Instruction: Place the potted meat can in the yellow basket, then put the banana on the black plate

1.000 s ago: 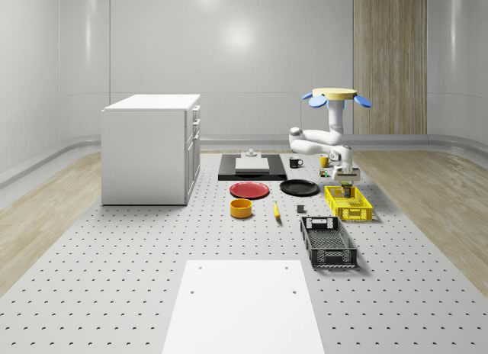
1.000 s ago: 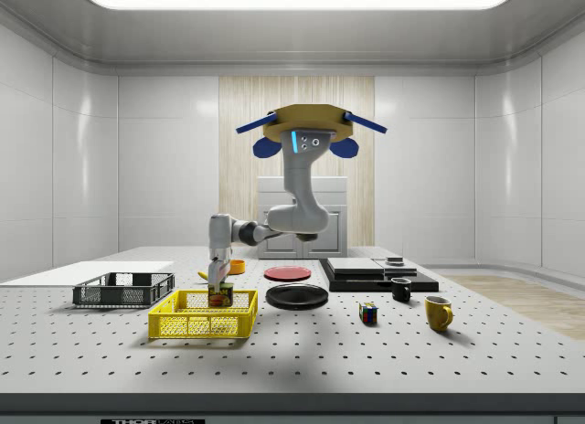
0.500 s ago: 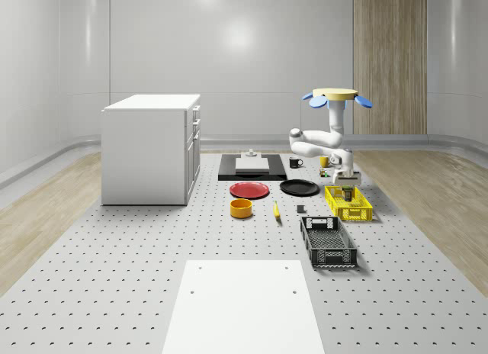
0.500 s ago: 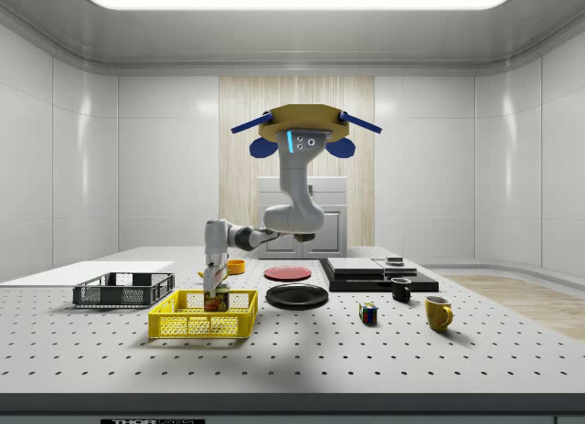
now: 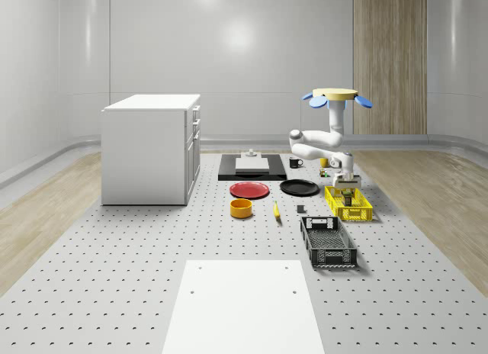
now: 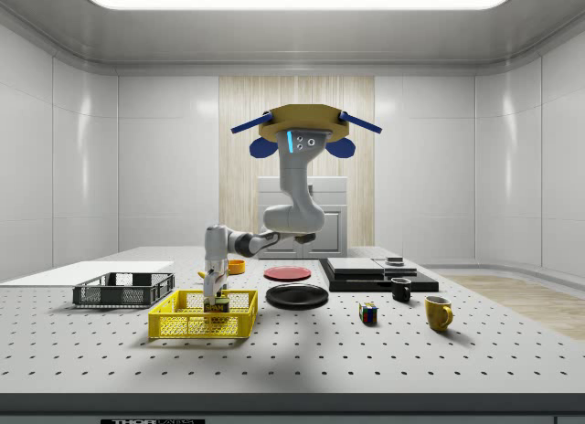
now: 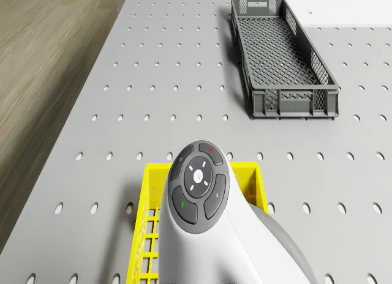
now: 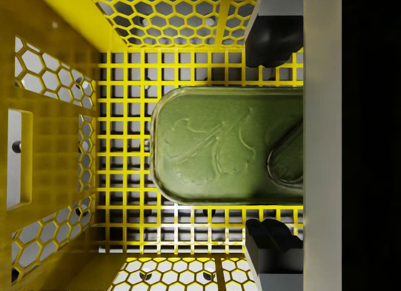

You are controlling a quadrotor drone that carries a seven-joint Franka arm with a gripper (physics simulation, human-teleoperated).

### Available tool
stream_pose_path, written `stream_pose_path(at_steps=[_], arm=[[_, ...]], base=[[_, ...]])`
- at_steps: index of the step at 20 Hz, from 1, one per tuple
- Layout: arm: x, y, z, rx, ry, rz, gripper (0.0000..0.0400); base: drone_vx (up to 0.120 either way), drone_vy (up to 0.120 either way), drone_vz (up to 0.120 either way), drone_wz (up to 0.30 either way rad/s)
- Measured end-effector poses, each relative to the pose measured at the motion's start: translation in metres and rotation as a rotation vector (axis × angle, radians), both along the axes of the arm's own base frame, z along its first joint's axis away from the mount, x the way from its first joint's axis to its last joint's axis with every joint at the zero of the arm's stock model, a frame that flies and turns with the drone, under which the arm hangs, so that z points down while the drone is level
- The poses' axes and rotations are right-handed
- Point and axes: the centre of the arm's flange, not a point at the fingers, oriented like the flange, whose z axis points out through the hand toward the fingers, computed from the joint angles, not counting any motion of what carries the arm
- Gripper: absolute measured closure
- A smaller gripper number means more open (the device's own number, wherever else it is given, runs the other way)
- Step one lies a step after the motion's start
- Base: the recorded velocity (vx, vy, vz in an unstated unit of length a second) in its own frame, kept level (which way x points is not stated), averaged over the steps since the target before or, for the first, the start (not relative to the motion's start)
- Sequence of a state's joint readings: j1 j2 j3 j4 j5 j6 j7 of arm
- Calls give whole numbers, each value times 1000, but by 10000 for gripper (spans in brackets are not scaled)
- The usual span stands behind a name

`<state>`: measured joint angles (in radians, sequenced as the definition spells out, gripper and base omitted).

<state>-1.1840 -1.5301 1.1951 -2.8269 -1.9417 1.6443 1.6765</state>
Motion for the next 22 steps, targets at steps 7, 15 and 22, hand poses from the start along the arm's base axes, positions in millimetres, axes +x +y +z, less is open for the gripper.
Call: stream_pose_path(at_steps=[7,15,22], arm=[[0,0,-17,2,-1,0,5],[0,0,-22,3,-1,0,1],[0,0,-23,3,-1,0,0]], base=[[0,0,103,0],[115,-115,35,0],[120,-120,0,0]])
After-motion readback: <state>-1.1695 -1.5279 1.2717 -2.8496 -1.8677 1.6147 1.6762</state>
